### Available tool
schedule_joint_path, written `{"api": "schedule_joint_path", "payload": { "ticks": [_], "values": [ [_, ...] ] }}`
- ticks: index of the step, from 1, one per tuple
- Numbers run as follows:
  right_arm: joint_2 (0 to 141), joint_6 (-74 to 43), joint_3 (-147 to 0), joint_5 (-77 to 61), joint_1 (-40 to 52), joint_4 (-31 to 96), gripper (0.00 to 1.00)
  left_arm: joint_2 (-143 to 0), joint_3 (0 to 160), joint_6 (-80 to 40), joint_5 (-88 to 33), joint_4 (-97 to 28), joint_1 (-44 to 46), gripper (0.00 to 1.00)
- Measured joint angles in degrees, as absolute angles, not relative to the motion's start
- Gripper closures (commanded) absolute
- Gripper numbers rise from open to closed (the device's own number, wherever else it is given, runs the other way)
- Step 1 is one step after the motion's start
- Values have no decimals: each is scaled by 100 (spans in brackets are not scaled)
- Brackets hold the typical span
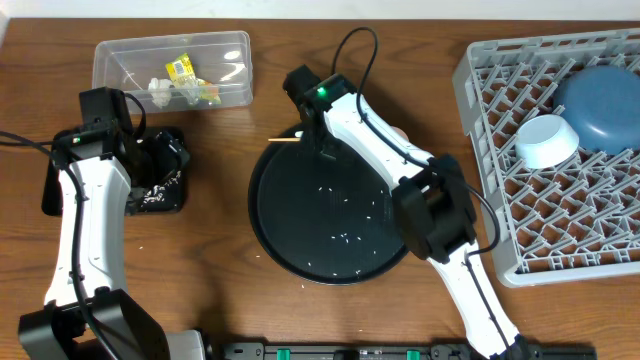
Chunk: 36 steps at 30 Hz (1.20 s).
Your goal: Sort waste into correct bins and load items into the dishwasher rack
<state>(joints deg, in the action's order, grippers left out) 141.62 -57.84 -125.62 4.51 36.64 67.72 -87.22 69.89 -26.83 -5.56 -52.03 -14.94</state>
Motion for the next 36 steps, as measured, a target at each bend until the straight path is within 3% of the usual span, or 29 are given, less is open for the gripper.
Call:
{"api": "schedule_joint_path", "payload": {
  "ticks": [11, 36],
  "values": [
    [13874, -6121, -12584, 523, 3656, 5758, 19, -8722, 6989, -2683, -556, -5203, -1494, 2],
    [13898, -7054, -12584, 902, 3658, 6311, 19, -8722, 6989, -2685, -556, -5203, -1494, 2]
  ]
}}
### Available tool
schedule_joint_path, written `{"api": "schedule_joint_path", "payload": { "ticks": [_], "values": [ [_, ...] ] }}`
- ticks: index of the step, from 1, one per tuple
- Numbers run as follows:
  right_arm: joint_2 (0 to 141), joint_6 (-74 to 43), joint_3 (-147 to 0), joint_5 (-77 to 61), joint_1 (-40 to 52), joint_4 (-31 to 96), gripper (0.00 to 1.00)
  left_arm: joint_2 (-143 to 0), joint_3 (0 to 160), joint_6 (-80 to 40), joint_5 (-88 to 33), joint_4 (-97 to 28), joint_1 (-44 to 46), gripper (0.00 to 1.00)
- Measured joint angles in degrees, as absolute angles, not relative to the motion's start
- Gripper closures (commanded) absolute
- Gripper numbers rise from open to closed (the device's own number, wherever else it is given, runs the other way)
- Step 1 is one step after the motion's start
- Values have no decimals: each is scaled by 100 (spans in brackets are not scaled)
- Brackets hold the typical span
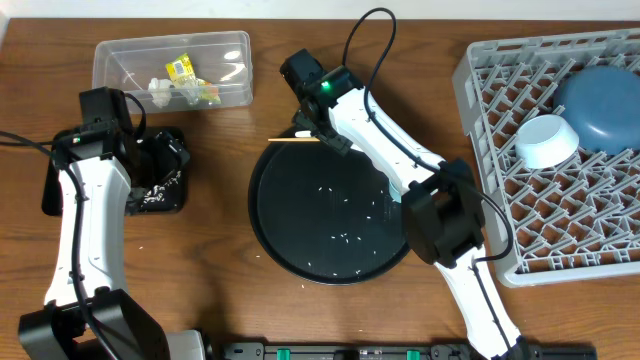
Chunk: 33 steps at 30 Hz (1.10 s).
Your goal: Sort waste into correct bins and load items into the dishwasher rack
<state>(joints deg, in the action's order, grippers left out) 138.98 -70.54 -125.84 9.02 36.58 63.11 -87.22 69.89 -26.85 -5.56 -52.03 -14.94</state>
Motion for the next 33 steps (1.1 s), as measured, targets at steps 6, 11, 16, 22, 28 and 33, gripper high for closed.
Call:
{"api": "schedule_joint_path", "payload": {
  "ticks": [6, 11, 16, 22, 28, 33],
  "values": [
    [13950, -7207, -12584, 891, 3701, 6495, 20, -8722, 6989, -2685, -556, -5203, -1494, 2],
    [14000, -7288, -12584, 899, 3793, 6493, 19, -8722, 6989, -2685, -556, -5203, -1494, 2],
    [14105, -7349, -12584, 891, 3811, 6499, 17, -8722, 6989, -2683, -556, -5203, -1494, 2],
    [14280, -7393, -12584, 886, 3806, 6386, 21, -8722, 6989, -2685, -556, -5203, -1494, 2],
    [14302, -7391, -12584, 886, 3806, 6370, 22, -8722, 6989, -2683, -556, -5203, -1494, 2],
    [14302, -7354, -12584, 862, 3811, 6471, 37, -8722, 6989, -2685, -556, -5201, -1494, 2]
  ]
}}
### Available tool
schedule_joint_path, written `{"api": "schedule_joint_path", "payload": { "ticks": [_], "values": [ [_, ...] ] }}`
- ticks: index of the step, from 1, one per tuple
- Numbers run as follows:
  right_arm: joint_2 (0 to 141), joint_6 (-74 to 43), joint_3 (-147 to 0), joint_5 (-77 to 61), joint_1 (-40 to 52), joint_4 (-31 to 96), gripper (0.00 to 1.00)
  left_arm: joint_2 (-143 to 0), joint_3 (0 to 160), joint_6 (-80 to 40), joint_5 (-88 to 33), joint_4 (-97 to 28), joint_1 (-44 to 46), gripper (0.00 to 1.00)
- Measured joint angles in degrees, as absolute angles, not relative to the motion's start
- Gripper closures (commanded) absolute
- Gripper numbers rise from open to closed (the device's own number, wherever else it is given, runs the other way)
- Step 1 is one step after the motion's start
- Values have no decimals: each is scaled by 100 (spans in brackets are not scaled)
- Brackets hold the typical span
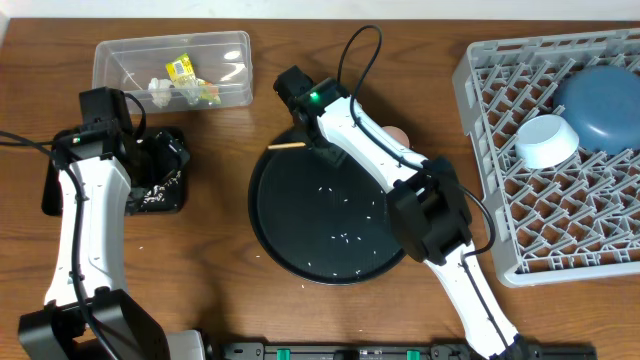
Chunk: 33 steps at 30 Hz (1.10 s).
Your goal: Sort waste into correct bins and load items into the dishwasher rack
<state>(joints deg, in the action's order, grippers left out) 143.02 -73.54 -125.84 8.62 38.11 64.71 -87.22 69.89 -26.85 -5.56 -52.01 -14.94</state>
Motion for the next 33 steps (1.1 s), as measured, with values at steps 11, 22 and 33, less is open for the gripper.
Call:
{"api": "schedule_joint_path", "payload": {
  "ticks": [11, 22, 33],
  "values": [
    [14302, -7175, -12584, 801, 3817, 6700, 46, -8722, 6989, -2683, -556, -5203, -1494, 2],
    [14304, -6989, -12584, 637, 4053, 6696, 43, -8722, 6989, -2683, -556, -5203, -1494, 2],
    [14326, -6989, -12582, 626, 4038, 6716, 43, -8722, 6989, -2683, -556, -5203, -1494, 2]
  ]
}}
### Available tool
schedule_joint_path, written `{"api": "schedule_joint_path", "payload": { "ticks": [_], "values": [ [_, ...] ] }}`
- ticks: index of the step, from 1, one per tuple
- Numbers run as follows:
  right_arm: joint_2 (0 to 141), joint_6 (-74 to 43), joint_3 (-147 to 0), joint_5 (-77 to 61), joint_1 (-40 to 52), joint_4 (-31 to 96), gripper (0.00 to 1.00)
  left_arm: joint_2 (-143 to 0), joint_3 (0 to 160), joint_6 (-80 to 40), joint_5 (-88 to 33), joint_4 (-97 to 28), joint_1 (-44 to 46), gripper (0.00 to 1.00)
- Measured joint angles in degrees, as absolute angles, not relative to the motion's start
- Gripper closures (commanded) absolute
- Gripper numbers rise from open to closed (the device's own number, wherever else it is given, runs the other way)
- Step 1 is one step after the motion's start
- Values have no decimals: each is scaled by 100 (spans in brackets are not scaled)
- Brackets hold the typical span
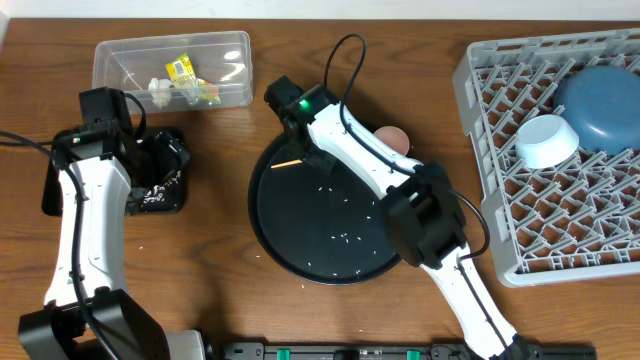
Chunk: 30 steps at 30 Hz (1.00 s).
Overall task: Sort waste into correct bins and load items into the dishwasher rack
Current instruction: 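Lift the wooden chopstick off the round tray with the right gripper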
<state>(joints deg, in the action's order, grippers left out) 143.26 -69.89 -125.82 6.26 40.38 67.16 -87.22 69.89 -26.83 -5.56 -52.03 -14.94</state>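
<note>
A thin wooden stick (287, 163) lies low over the upper left of the round black plate (330, 245), which is sprinkled with white crumbs. My right gripper (304, 155) reaches across the plate from the right, and the stick's right end runs under its fingertips, so it looks shut on the stick. My left gripper (158, 160) hangs over the small black bin (165, 195) at the left; its dark fingers blend into the bin. The clear plastic bin (120, 55) holds yellow wrappers and white scraps. The grey dishwasher rack (500, 170) carries a blue bowl (600, 95) and a white cup (545, 142).
A tan round object (393, 137) shows behind the right arm at the plate's far edge. The right arm's black cable loops above the plate. The rack takes up the right side of the table, and both bins stand at the far left.
My right gripper has moved left and toward the front, and the stick now sits over the plate's upper left instead of at its far rim. The tan object is more exposed. The left arm has not moved.
The stick lay at the plate's far rim with my right gripper just to its right. It then stayed by the fingertips as the gripper shifted slightly right, then left. Now both are over the plate's upper left. The left arm stayed over the black bin throughout.
</note>
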Motion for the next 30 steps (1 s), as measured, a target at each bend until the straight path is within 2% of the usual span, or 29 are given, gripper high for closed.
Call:
{"api": "schedule_joint_path", "payload": {
  "ticks": [7, 13, 16, 18, 20, 21, 27, 30],
  "values": [
    [14385, -7074, -12508, 635, 4029, 6694, 41, -8722, 6989, -2683, -556, -5203, -1494, 2],
    [14390, -7002, -12508, 515, 3988, 6696, 45, -8722, 6989, -2683, -556, -5203, -1494, 2],
    [14390, -6938, -12508, 515, 3990, 6713, 55, -8722, 6989, -2685, -556, -5203, -1494, 2],
    [14390, -6875, -12508, 510, 3988, 6722, 67, -8722, 6989, -2683, -556, -5203, -1494, 2],
    [14390, -6803, -12508, 510, 3988, 6709, 85, -8722, 6989, -2683, -556, -5203, -1494, 2],
    [14390, -6766, -12508, 513, 3988, 6709, 89, -8722, 6989, -2685, -556, -5203, -1494, 2],
    [14390, -6657, -12510, 456, 3990, 6685, 87, -8722, 6989, -2685, -556, -5203, -1494, 2],
    [14390, -6587, -12510, 445, 3994, 6696, 89, -8722, 6989, -2685, -556, -5203, -1494, 2]
  ]
}}
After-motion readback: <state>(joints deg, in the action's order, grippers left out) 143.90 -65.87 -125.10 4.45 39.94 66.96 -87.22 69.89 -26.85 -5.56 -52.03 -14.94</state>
